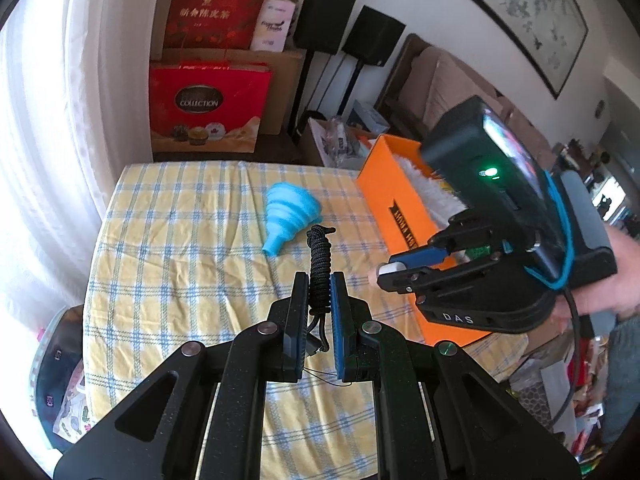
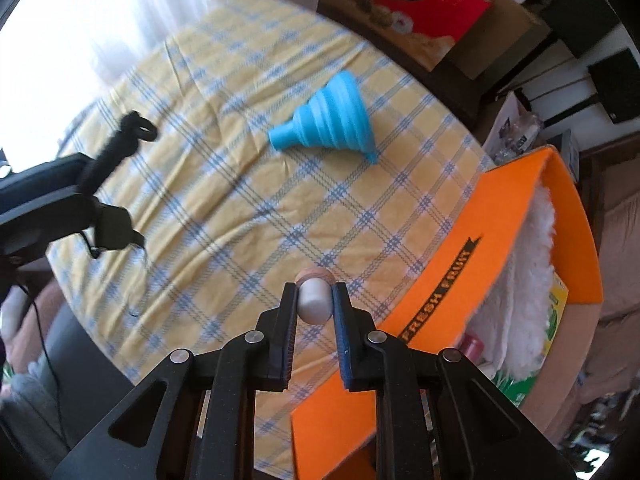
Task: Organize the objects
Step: 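Grasp the small white-capped bottle with the right tool while the left tool holds the cord, then carry the lanyard cord and bottle into the box with both tools, then open both tools to drop the cord and bottle into the box, then move both tools back to the blue collapsible funnel, then grasp the blue collapsible funnel with both tools and lift, then carry the funnel into the box with both tools, then open both tools to release the funnel into the box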
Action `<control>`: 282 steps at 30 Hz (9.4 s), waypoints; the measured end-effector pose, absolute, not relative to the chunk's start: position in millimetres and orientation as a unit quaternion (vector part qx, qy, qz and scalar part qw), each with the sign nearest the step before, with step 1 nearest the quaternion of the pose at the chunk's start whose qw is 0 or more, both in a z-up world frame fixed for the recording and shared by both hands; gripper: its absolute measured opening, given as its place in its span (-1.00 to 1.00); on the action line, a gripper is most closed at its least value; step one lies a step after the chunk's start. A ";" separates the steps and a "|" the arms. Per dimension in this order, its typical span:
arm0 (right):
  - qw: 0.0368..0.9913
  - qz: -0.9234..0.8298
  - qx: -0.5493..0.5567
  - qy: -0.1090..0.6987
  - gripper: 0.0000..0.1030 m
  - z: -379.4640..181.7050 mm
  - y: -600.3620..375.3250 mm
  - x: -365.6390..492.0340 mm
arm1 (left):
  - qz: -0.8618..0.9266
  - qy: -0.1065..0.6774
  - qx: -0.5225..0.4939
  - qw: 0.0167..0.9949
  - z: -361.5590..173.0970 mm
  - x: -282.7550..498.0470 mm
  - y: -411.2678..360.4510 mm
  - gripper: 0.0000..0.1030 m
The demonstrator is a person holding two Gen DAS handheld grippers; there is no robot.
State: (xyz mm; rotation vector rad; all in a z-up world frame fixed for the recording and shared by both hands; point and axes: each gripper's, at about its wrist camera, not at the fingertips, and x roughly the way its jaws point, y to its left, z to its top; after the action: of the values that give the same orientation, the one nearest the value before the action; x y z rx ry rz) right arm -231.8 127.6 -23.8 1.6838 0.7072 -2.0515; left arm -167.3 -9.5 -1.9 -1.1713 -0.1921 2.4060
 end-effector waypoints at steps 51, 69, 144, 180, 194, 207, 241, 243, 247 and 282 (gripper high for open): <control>0.036 -0.919 0.391 -0.028 -0.69 83.2 341.8 -120.9 | 0.860 -0.006 -0.415 0.298 52.7 -156.2 191.3 -0.81; 0.031 -0.896 0.439 -0.067 -0.69 25.0 373.7 -137.2 | 0.829 0.006 -0.474 0.297 -6.6 -172.2 236.1 -0.80; 0.075 -0.919 0.387 -0.009 1.00 79.4 233.1 -166.2 | 0.899 -0.044 -0.414 0.137 34.2 -185.3 -9.4 0.99; 0.208 -0.836 0.505 0.051 -0.05 -12.4 126.0 -312.4 | 0.865 -0.011 -0.450 0.221 -85.2 -279.7 23.7 0.40; 0.239 -0.812 0.532 0.025 -0.64 -28.6 122.3 -319.6 | 0.855 -0.008 -0.453 0.252 -99.5 -291.4 31.9 -0.17; 0.249 -0.821 0.514 0.002 -0.69 0.8 128.0 -298.7 | 0.860 -0.019 -0.429 0.275 -69.6 -269.5 25.6 -0.19; 0.200 -0.868 0.448 -0.075 -0.71 87.1 284.6 -170.8 | 0.831 0.070 -0.387 0.393 15.2 -166.4 169.8 -0.29; 0.196 -0.868 0.448 -0.082 -0.70 84.3 294.3 -167.0 | 0.826 0.078 -0.389 0.400 12.7 -159.7 180.7 -0.29; 0.182 -0.867 0.453 -0.102 -0.71 75.2 317.6 -161.6 | 0.818 0.090 -0.395 0.407 5.0 -153.8 201.1 -0.29; 0.080 -0.889 0.424 -0.150 0.00 40.1 382.4 -144.8 | 0.848 0.106 -0.406 0.325 5.8 -149.8 191.7 0.65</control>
State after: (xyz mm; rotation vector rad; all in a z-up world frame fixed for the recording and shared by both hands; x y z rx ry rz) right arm -144.8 382.4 40.1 1.2682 -0.4499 -2.6598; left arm -149.8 191.7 5.8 -1.0636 0.2791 2.2218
